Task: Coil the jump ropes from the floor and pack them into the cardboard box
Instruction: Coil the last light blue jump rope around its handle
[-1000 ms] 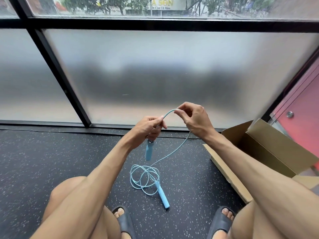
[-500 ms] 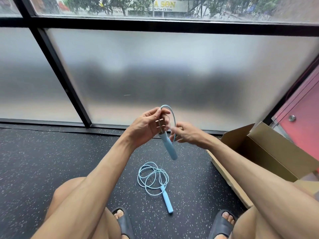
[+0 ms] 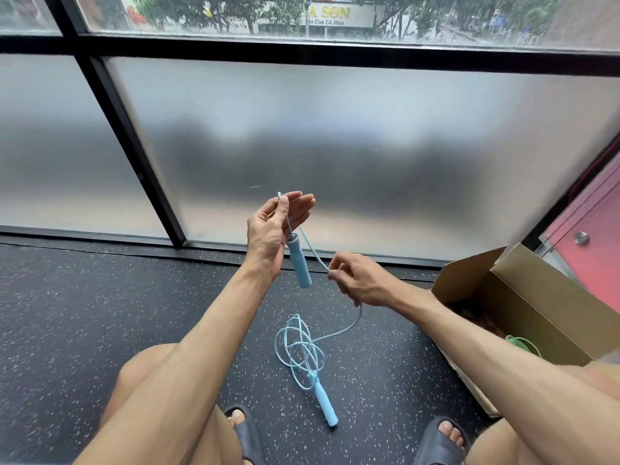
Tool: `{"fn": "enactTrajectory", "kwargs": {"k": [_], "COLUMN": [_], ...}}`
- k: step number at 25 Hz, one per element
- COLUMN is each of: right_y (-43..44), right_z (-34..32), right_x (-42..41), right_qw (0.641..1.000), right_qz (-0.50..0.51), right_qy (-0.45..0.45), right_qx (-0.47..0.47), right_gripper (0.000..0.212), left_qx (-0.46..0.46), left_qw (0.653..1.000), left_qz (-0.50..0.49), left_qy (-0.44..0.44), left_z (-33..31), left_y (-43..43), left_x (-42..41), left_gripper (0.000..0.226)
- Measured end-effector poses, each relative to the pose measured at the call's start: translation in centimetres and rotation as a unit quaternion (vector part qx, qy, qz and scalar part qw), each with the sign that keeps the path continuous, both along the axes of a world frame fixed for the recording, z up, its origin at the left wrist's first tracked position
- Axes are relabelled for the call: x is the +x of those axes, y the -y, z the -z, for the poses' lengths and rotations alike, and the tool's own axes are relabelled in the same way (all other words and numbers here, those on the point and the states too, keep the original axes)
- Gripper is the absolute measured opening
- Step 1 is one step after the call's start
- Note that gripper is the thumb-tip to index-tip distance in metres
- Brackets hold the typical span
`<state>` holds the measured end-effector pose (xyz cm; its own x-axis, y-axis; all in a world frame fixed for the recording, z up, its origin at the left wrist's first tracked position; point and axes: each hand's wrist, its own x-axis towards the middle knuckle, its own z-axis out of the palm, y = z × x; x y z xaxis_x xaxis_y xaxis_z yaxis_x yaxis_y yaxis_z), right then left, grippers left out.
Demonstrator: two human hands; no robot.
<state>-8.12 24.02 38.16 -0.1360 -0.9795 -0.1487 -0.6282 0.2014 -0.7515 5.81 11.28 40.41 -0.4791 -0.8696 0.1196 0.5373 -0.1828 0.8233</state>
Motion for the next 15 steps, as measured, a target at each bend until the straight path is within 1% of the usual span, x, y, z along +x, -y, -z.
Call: {"fn": "enactTrajectory", "kwargs": {"k": [1,2,4,7,9,11,13,14,15], "right_y": [0.0,0.0,-0.2,0.0,0.0,0.0,0.0,0.0,0.0], "right_z": [-0.3,-0.6,-1.3,-2.0,-2.5,-3.2,-3.8,-4.0,-4.1], "right_x": [0.5,1.0,1.3,0.9,0.4,-0.2,-0.9,-1.3,-1.6], "right_qw": [0.998,0.993,0.984,0.968,0.961,0.954,0.953,0.955,0.956], "right_qz": [-0.024,-0.042,-0.065,-0.078,-0.061,-0.040,-0.007,0.010,0.025], "right_qy": [-0.058,-0.099,-0.136,-0.171,-0.175,-0.170,-0.148,-0.129,-0.110], "right_qx": [-0.026,-0.051,-0.096,-0.164,-0.203,-0.242,-0.263,-0.268,-0.271], "right_gripper": [0.017,0.018,0.020,0.020,0.018,0.015,0.012,0.009,0.009], "left_qx": [-0.019,-0.044,-0.108,-0.193,-0.241,-0.260,-0.260,-0.244,-0.212], "left_qw": [0.999,0.997,0.984,0.955,0.928,0.903,0.883,0.881,0.886], "left_qz": [-0.022,-0.041,-0.058,-0.025,0.022,0.091,0.149,0.176,0.208], "left_qy": [0.025,0.057,0.132,0.224,0.284,0.330,0.362,0.366,0.355], "left_z": [0.2,0.4,0.7,0.8,0.7,0.7,0.7,0.7,0.7], "left_y": [0.1,0.2,0.1,-0.4,-1.0,-1.6,-2.0,-2.2,-2.4], "left_x": [0.0,-0.2,-0.3,-0.5,-0.5,-0.5,-0.5,-0.6,-0.6], "left_gripper": [0.028,0.027,0.027,0.025,0.024,0.029,0.038,0.042,0.045]}}
